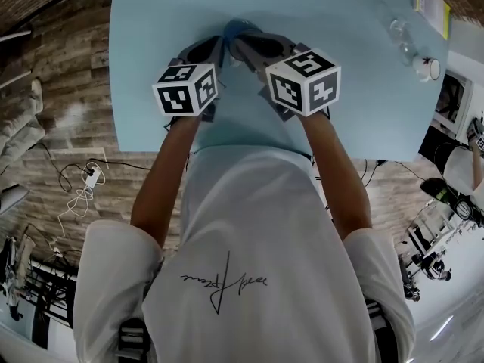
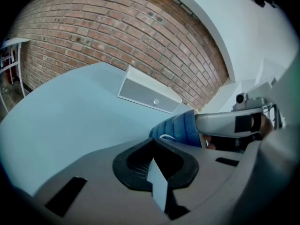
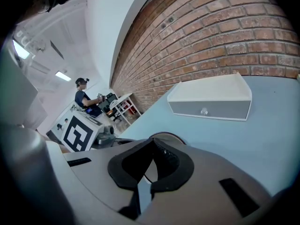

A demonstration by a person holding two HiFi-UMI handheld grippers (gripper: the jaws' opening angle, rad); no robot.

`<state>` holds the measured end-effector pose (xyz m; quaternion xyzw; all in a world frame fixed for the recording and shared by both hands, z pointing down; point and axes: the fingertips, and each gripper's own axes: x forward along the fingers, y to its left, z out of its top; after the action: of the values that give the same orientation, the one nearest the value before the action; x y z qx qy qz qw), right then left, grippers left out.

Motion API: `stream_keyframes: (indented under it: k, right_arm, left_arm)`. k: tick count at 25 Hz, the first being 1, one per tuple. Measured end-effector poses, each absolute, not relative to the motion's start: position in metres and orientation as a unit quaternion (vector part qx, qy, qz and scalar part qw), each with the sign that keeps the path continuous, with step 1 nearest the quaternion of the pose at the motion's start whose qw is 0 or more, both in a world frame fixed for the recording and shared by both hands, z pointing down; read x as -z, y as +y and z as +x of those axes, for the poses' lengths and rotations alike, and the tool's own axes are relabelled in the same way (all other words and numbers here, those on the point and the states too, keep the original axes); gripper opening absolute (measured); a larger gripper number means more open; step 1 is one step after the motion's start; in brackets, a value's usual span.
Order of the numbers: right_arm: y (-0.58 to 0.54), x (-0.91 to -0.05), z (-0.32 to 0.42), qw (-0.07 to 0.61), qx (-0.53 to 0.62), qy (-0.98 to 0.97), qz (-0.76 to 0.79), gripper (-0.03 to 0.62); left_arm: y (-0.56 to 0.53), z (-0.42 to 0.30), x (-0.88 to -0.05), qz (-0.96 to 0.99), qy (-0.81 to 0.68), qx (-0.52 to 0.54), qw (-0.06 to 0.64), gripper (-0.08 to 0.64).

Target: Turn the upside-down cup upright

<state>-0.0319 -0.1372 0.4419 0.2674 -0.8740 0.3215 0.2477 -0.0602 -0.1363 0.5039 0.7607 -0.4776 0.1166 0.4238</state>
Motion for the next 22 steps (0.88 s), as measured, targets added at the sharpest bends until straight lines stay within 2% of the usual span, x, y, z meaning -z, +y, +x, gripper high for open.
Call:
stream_keyframes:
  k: [22]
  right_arm:
    - [-0.17, -0.425, -0.054, 0.227, -0.307, -0.887, 0.261, 0.021]
  left_arm:
    - [-0.14, -0.067, -0.502, 0.755, -0.483, -0.107, 0.43, 0.009]
